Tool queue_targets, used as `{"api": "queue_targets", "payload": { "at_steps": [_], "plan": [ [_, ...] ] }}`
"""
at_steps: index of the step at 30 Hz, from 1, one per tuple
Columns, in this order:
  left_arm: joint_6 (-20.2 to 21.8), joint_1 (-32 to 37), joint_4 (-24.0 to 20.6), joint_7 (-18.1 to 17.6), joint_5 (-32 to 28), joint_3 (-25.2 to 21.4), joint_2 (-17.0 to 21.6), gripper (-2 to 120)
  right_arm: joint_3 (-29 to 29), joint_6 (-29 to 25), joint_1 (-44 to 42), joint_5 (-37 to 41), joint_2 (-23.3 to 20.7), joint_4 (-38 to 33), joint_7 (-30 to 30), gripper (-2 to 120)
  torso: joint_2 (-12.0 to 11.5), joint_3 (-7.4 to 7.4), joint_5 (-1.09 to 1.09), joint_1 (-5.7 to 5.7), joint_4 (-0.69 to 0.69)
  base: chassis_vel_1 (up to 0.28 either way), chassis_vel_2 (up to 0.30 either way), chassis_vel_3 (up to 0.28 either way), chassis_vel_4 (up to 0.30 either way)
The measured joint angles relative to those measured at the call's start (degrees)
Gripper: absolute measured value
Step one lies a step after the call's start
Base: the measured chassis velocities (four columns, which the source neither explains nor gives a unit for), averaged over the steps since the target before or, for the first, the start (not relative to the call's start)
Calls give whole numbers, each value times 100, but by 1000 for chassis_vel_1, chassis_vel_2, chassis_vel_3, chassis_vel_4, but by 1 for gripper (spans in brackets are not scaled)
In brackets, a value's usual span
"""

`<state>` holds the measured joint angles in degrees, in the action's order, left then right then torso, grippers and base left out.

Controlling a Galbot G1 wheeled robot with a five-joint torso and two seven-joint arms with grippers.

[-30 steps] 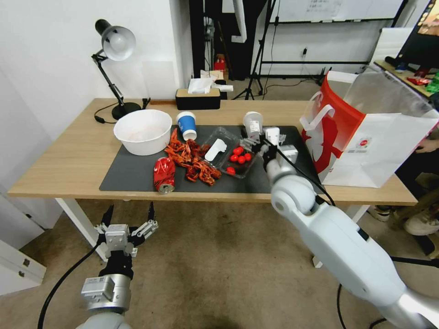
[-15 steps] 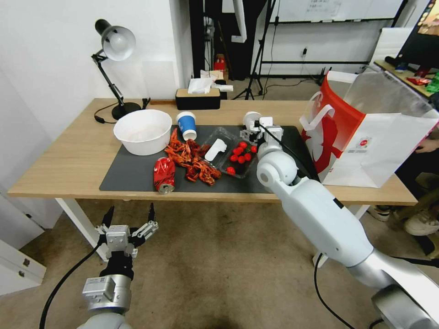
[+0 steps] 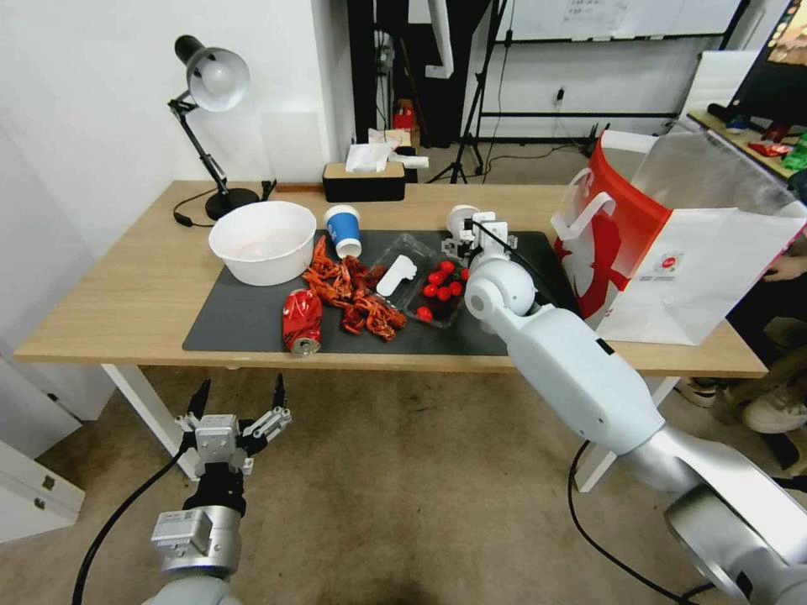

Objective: Pick up the trash from the table and place it into the takeout bag.

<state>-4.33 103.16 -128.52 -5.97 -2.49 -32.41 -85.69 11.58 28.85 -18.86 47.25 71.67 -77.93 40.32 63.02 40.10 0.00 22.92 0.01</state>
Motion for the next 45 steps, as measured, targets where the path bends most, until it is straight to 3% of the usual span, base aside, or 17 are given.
{"api": "queue_targets", "payload": {
  "at_steps": [14, 45],
  "plan": [
    [-16, -1, 4, -5, -10, -26, 5, 100, 14, 408, 387, 416, 291, 623, 172, 100, 0, 0, 0, -1, -1, 0, 0, 0, 0],
    [-78, 15, 19, -6, -29, -47, 8, 100, 166, 1224, 899, 990, 483, 1388, 386, 100, 0, 0, 0, 0, -1, 0, 0, 0, 0]
  ]
}}
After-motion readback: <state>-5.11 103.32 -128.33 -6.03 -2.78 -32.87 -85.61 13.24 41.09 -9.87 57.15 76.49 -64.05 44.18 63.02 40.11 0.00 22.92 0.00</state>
